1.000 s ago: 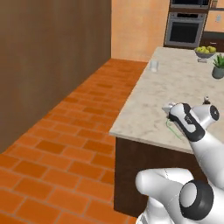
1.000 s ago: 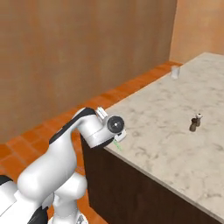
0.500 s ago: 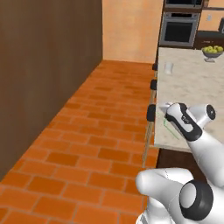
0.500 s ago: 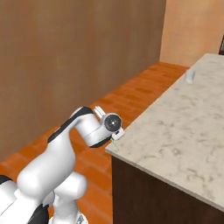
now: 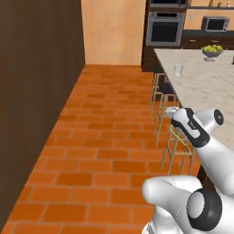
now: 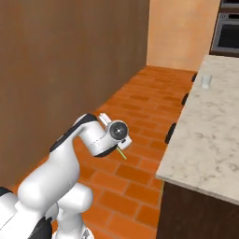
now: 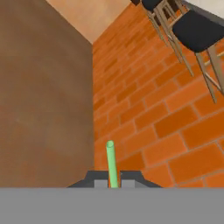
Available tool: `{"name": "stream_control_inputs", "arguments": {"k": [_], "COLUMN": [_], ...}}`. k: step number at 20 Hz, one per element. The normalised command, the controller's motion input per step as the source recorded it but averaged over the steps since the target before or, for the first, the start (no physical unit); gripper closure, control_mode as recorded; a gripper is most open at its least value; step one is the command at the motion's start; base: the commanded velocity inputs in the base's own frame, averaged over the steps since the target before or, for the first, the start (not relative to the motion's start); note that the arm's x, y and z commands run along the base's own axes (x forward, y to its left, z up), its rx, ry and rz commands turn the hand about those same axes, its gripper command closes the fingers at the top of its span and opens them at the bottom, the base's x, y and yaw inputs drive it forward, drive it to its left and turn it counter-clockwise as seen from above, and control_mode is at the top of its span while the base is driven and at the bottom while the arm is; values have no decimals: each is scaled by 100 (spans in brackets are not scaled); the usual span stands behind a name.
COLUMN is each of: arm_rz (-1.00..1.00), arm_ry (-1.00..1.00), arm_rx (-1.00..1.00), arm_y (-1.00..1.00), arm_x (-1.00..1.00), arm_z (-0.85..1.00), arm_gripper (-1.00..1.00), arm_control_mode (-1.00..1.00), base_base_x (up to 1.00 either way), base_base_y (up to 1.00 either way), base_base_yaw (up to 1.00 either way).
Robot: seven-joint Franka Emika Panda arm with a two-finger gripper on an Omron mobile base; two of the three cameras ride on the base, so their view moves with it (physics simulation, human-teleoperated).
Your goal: Take a straw from the drawer in front and place it inside the glass cup on the dining counter.
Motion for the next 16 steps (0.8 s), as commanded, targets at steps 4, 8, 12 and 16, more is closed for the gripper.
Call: {"name": "stream_control_inputs", "arguments": {"k": [4,8,12,16], "arm_rz": [0,0,0,0], "arm_ry": [0,0,0,0], "arm_rx": [0,0,0,0], "arm_y": [0,0,0,0], "arm_x": [0,0,0,0], "arm_z": [0,0,0,0], "arm_gripper": [100,100,100,100], "arm_control_mode": [100,100,100,100], "base_base_x": [54,65,71,78], "base_base_y": [100,96,93,87], "base_base_yaw": [-44,-48,-52,-52]}}
